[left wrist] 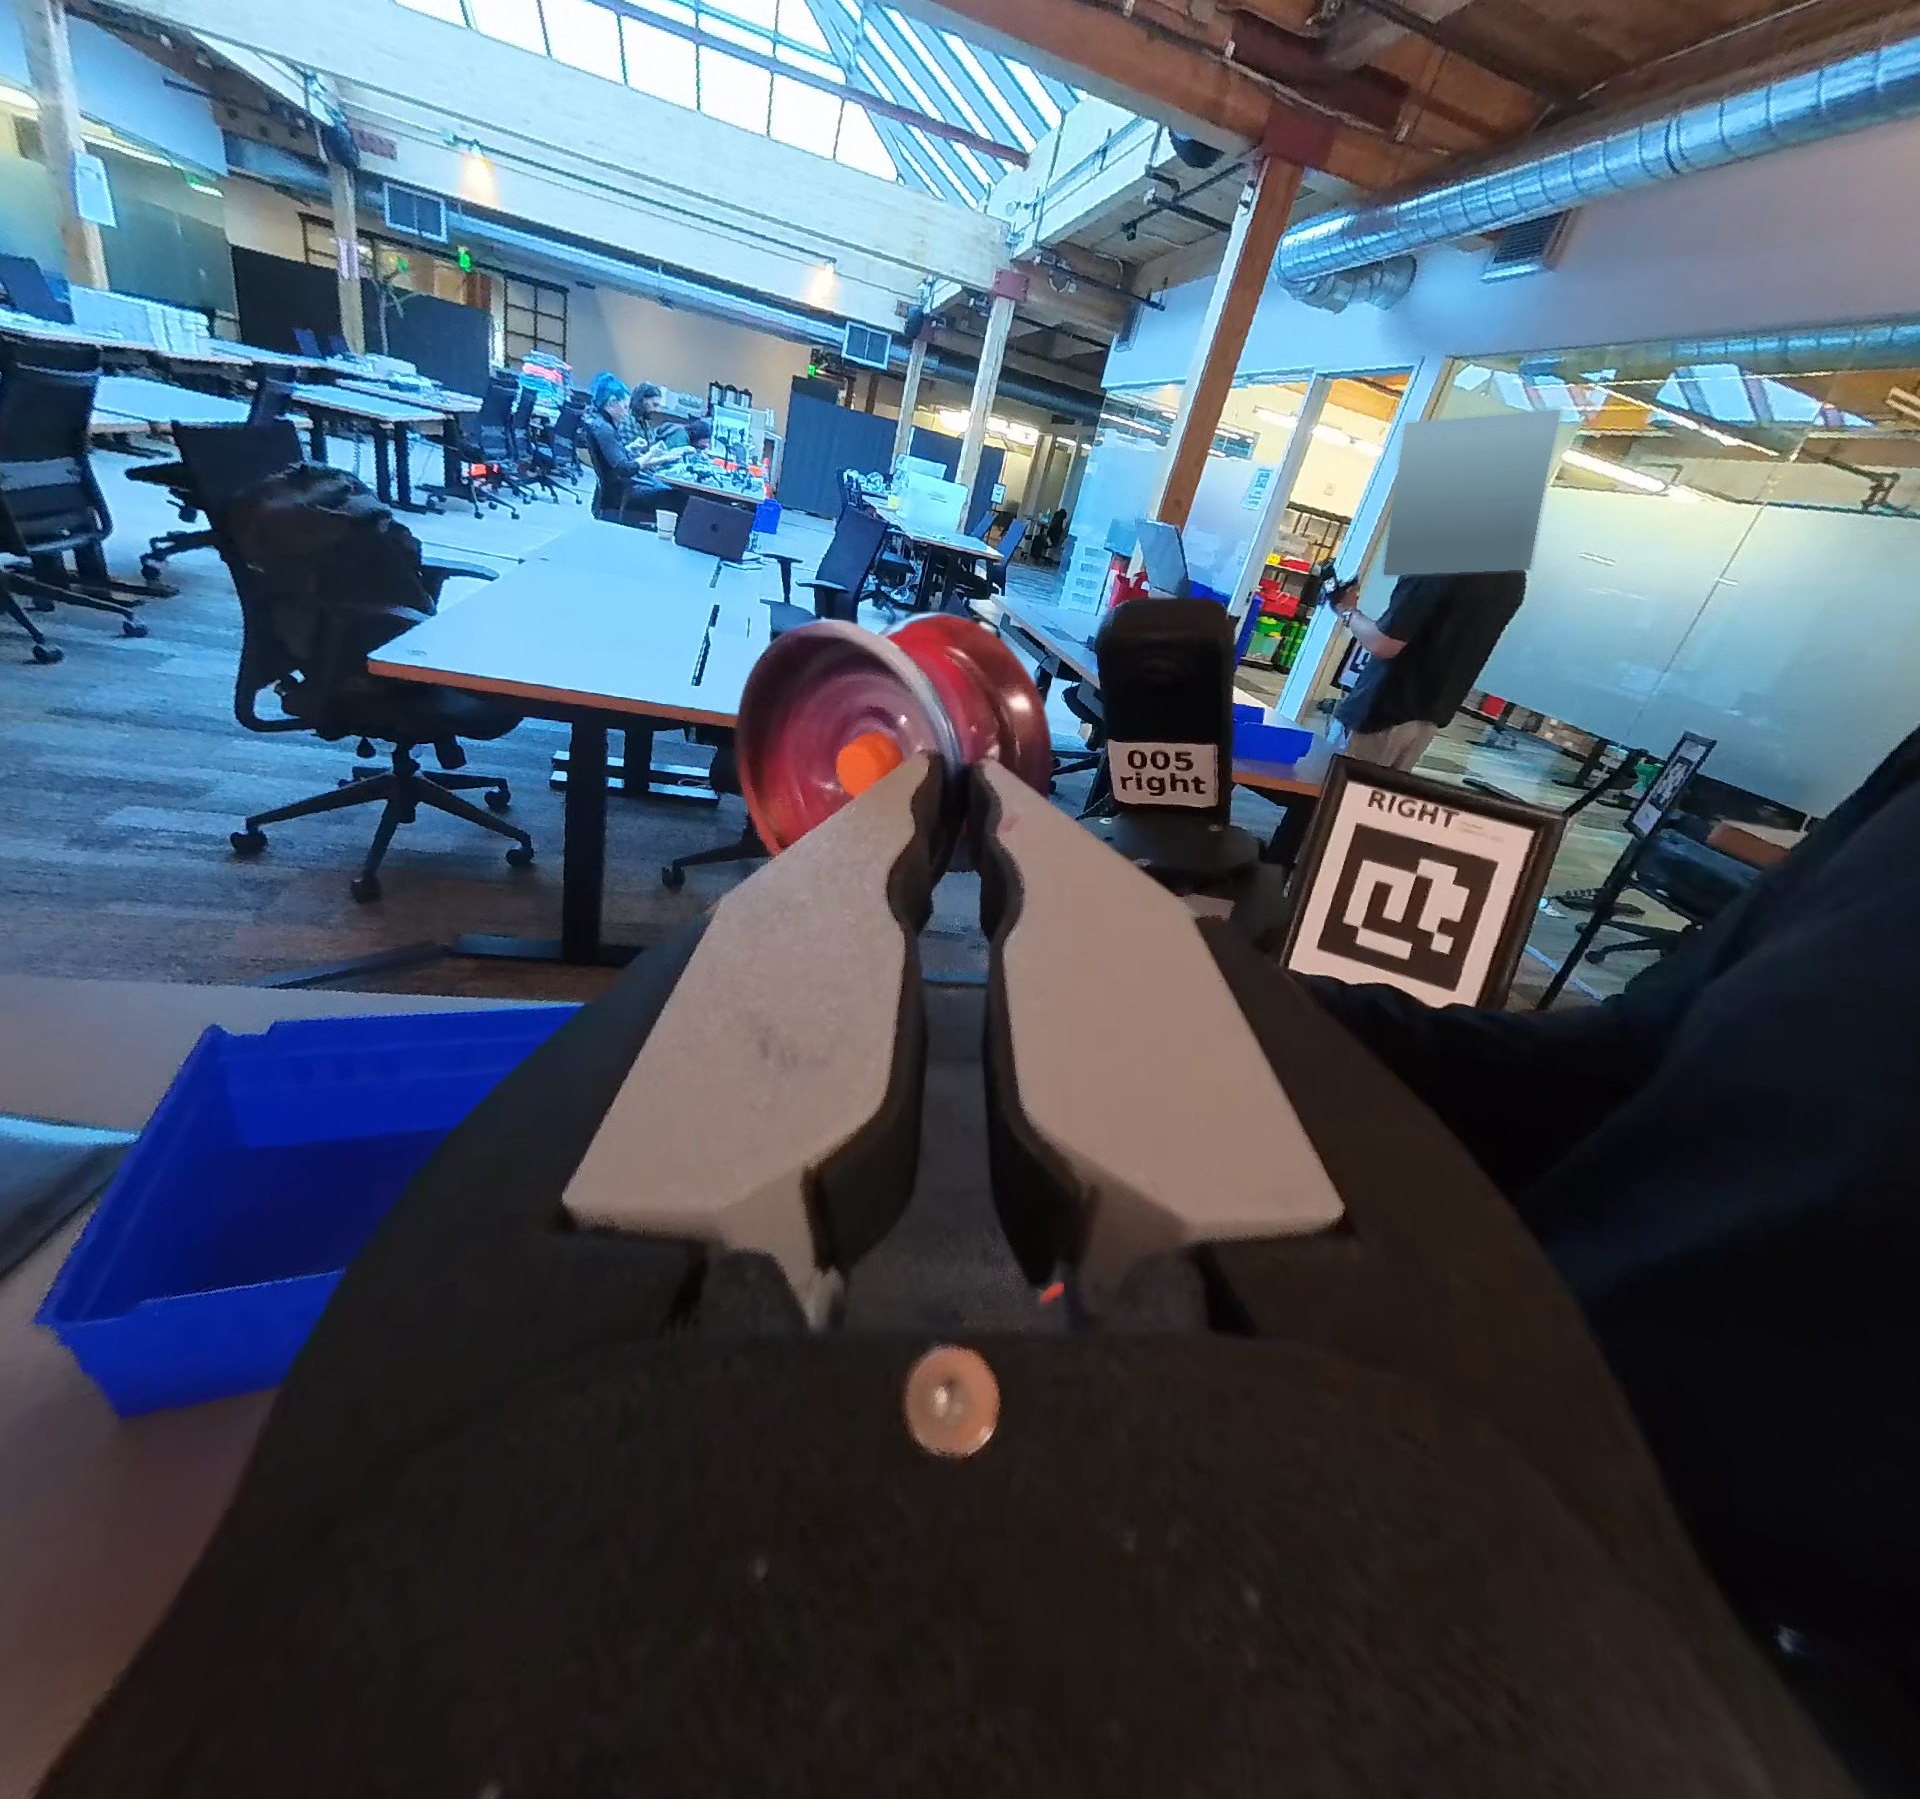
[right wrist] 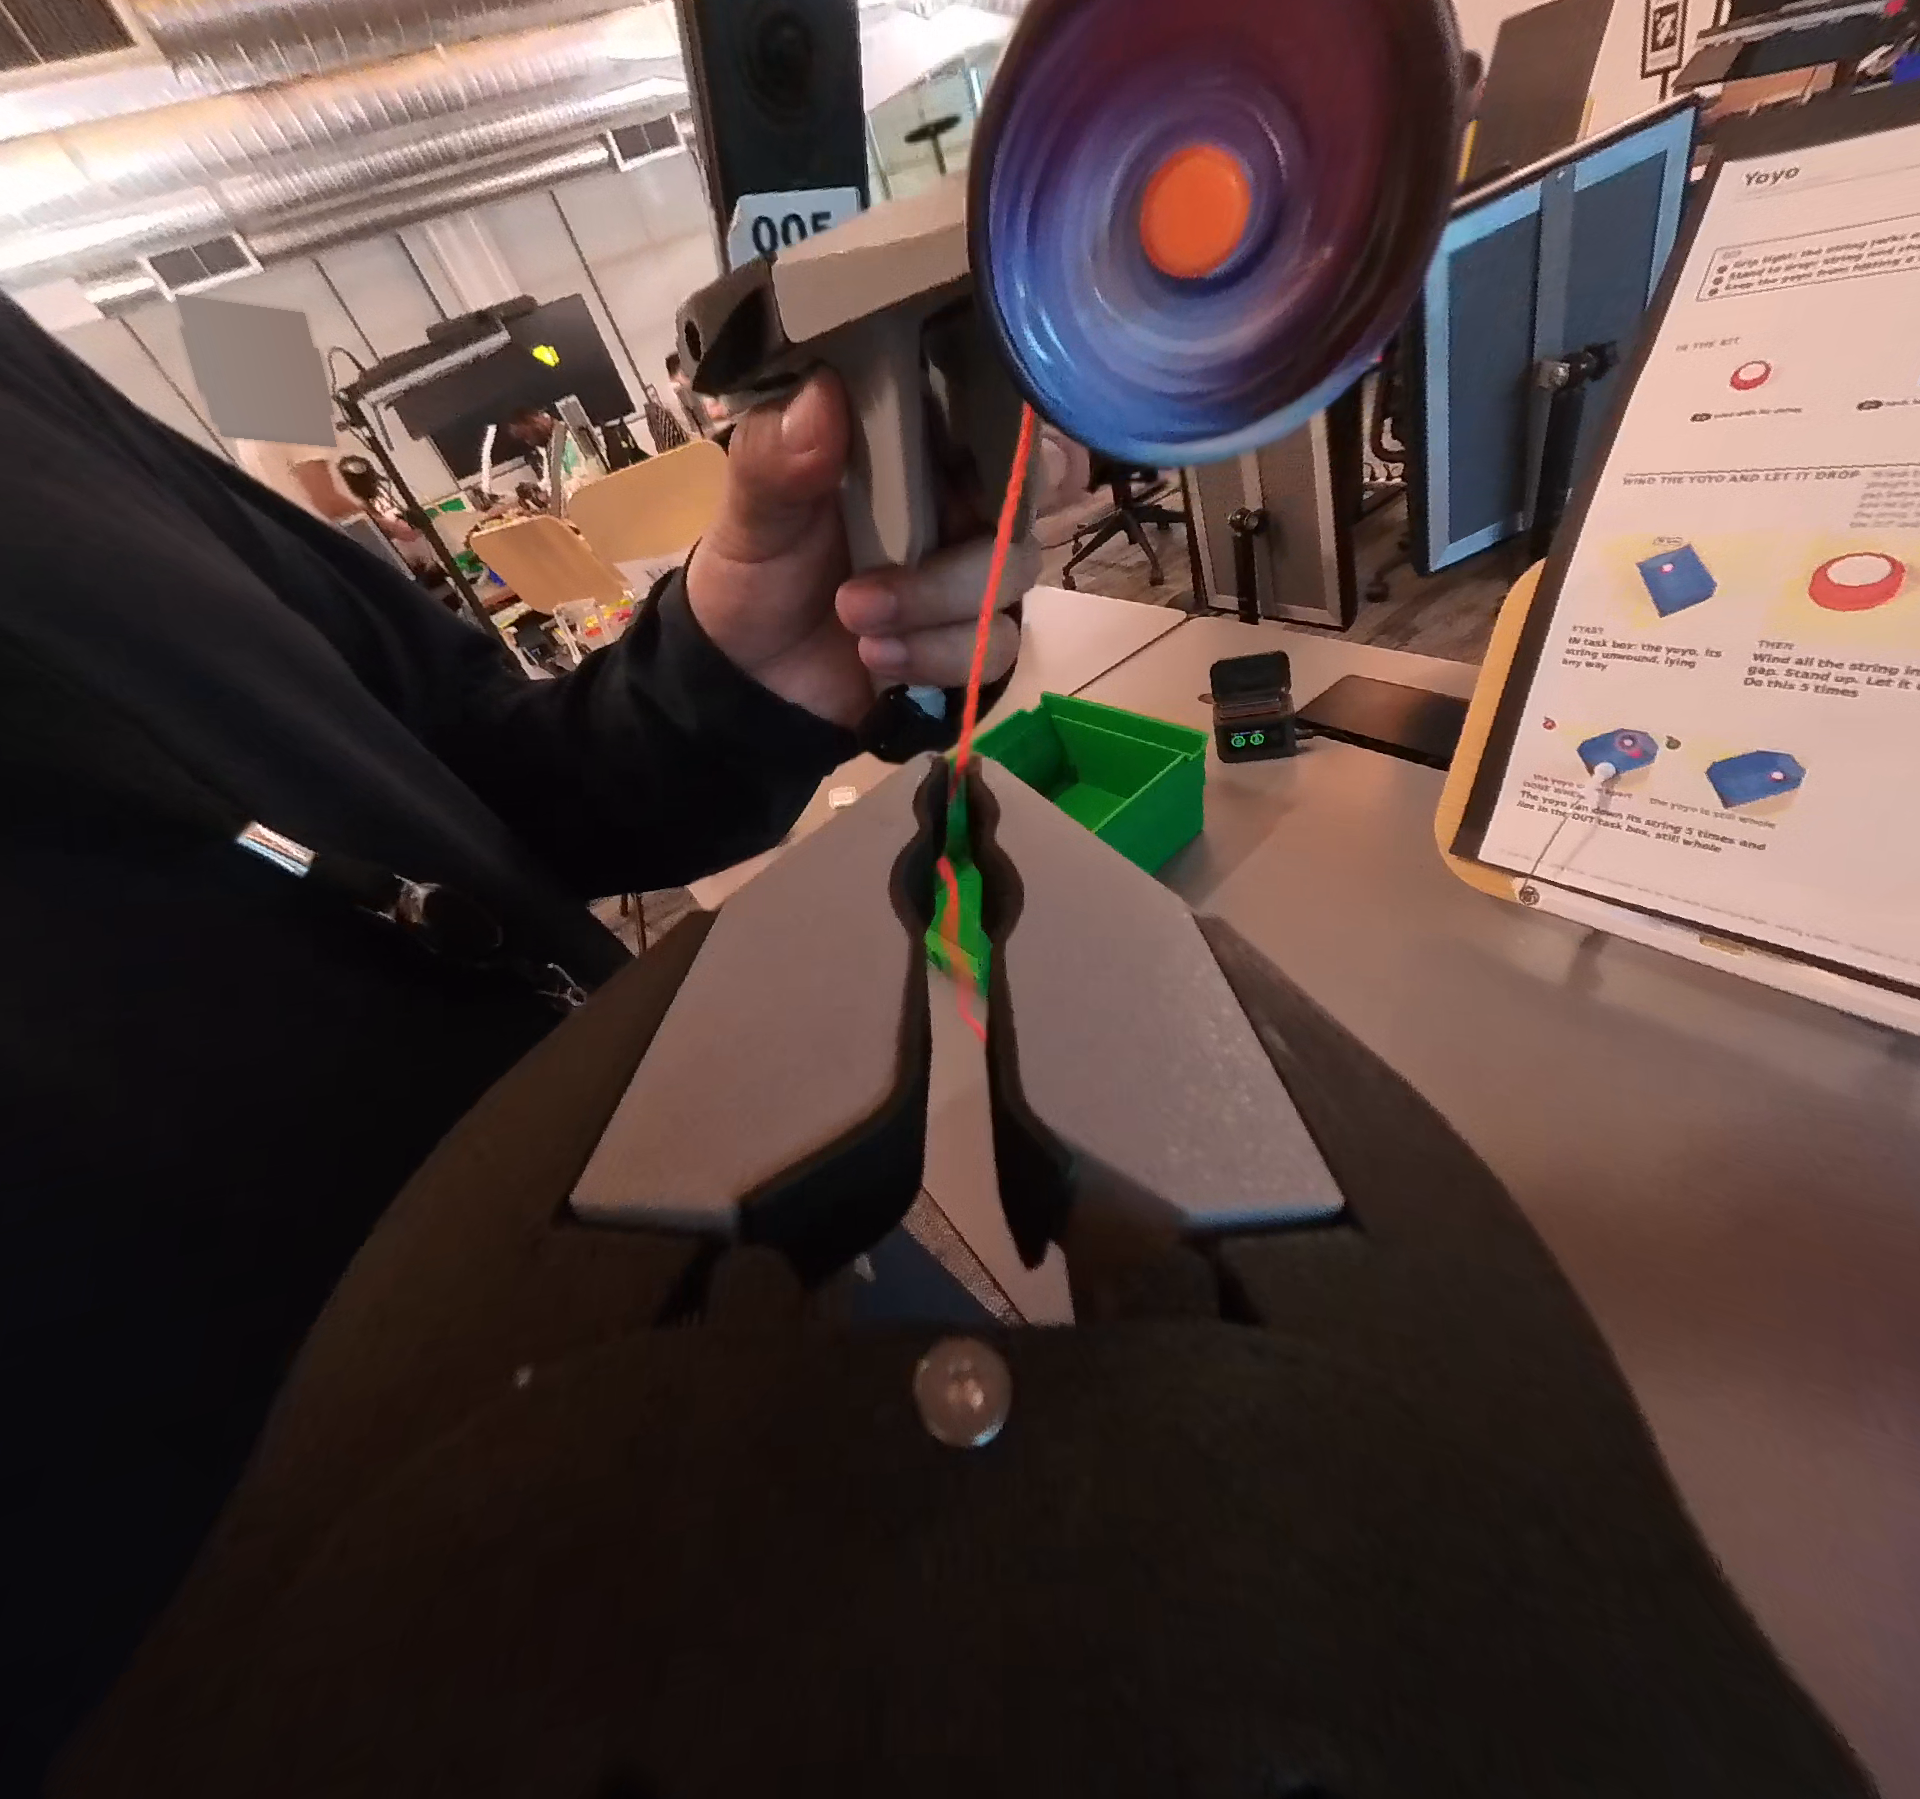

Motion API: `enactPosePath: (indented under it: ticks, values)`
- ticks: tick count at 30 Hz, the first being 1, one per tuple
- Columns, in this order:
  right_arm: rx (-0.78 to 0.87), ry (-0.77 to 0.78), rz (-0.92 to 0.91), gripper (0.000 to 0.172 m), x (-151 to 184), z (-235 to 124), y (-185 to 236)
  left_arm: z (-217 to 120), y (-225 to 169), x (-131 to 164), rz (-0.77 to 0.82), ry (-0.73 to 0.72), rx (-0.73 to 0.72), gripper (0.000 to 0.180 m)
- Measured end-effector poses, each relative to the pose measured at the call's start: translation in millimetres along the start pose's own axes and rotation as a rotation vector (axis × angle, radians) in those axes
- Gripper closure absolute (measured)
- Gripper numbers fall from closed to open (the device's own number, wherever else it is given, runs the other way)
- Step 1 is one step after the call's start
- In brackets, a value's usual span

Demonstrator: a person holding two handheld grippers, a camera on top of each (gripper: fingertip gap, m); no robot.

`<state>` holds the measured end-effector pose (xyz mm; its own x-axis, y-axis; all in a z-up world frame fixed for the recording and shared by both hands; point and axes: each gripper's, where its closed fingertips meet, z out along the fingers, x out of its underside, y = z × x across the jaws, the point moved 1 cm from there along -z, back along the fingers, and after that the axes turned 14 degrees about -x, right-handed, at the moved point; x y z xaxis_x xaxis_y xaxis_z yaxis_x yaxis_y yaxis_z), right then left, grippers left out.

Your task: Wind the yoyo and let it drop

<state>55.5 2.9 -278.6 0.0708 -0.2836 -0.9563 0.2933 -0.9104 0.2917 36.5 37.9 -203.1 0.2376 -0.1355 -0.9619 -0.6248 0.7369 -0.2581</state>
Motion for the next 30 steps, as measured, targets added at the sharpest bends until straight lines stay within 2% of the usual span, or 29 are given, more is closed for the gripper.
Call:
enactPosePath:
  ticks: [6, 13, 17, 20, 21, 22, 23, 26, 30]
  values:
    - [0.015, 0.024, 0.054, 0.157, 2.8, -2.8, -2.6, -3.2, -2.8, -9.9, 0.004, -0.018, 0.010, 0.180]
    - [0.053, 0.011, 0.060, 0.154, 5.3, -13.1, -7.5, -4.7, -2.9, -3.7, -0.012, 0.001, 0.014, 0.180]
    - [0.106, -0.010, 0.053, 0.142, 0.3, -17.2, -16.5, -4.3, -5.0, -1.8, -0.020, 0.019, 0.025, 0.180]
    - [0.086, -0.025, 0.025, 0.138, -3.1, -7.1, -17.9, -3.2, -13.2, 0.6, -0.071, 0.033, 0.081, 0.180]
    - [0.065, -0.005, 0.023, 0.140, 1.5, -0.6, -18.7, -2.8, -15.8, 0.5, -0.093, 0.031, 0.100, 0.180]
    - [0.046, 0.032, 0.028, 0.151, 9.0, 6.0, -19.8, -2.6, -17.1, 0.6, -0.106, 0.030, 0.108, 0.180]
    - [0.025, 0.069, 0.027, 0.171, 16.5, 12.2, -19.9, -2.7, -17.5, 0.8, -0.109, 0.031, 0.109, 0.180]
    - [0.008, 0.111, 0.014, 0.172, 30.0, 20.9, -23.7, -5.6, -17.1, 5.6, -0.092, 0.071, 0.108, 0.180]
    - [0.052, 0.122, 0.068, 0.172, 35.3, 1.3, -46.0, -24.5, -28.9, 29.9, -0.132, 0.237, 0.259, 0.180]
